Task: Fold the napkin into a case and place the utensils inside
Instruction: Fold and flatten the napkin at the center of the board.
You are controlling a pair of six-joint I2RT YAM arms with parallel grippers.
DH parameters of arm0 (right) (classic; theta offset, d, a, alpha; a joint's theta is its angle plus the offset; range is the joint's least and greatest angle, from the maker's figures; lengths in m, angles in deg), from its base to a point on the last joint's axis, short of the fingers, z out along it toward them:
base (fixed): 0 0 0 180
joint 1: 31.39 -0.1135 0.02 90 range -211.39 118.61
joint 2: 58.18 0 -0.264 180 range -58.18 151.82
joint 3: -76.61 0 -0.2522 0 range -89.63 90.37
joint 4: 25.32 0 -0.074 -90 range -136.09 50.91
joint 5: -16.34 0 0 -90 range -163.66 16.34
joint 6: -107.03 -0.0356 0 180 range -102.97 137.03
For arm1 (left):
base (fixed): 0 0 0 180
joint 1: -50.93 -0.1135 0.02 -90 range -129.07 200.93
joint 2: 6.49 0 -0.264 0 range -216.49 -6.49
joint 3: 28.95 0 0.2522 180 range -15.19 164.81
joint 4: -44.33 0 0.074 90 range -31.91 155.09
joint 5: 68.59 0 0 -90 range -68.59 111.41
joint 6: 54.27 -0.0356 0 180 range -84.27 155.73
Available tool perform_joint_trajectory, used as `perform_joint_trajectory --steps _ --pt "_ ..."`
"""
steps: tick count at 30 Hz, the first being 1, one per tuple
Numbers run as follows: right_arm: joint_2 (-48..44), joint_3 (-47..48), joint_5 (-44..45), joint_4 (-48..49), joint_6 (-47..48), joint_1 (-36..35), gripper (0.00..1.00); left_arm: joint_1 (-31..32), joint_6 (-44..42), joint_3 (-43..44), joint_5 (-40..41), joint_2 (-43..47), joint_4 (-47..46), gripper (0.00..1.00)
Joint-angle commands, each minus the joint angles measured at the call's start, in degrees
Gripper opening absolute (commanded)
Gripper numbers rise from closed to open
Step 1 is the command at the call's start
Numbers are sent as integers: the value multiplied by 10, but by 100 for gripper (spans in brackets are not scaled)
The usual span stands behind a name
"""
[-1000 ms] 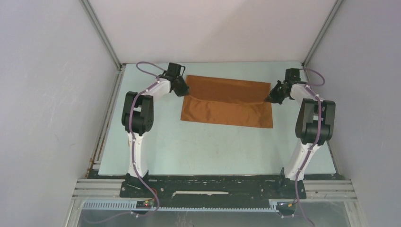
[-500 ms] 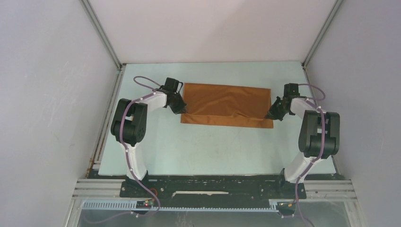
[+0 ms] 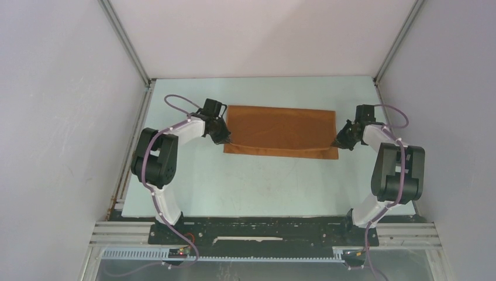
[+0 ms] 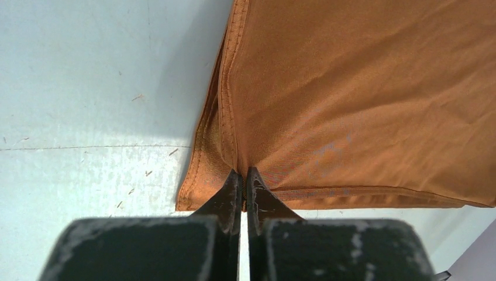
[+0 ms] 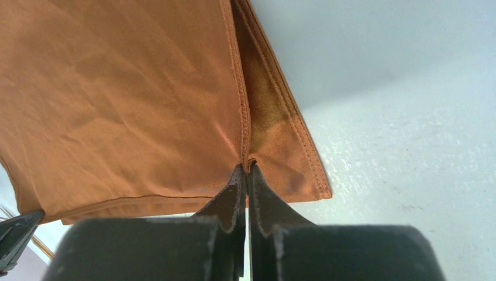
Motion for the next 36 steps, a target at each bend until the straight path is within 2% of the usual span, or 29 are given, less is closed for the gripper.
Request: perform_joint_trajectory --steps 1,20,29,36 --pt "-10 -16 12 12 12 3 0 3 -16 -10 13 28 0 0" --pt "-20 -45 38 8 8 3 0 10 -28 -41 27 22 1 0" --pt "9 -45 40 19 0 3 0 12 -29 -44 24 10 -1 0" --pt "6 -45 40 21 -3 3 0 20 -34 -51 38 39 7 0"
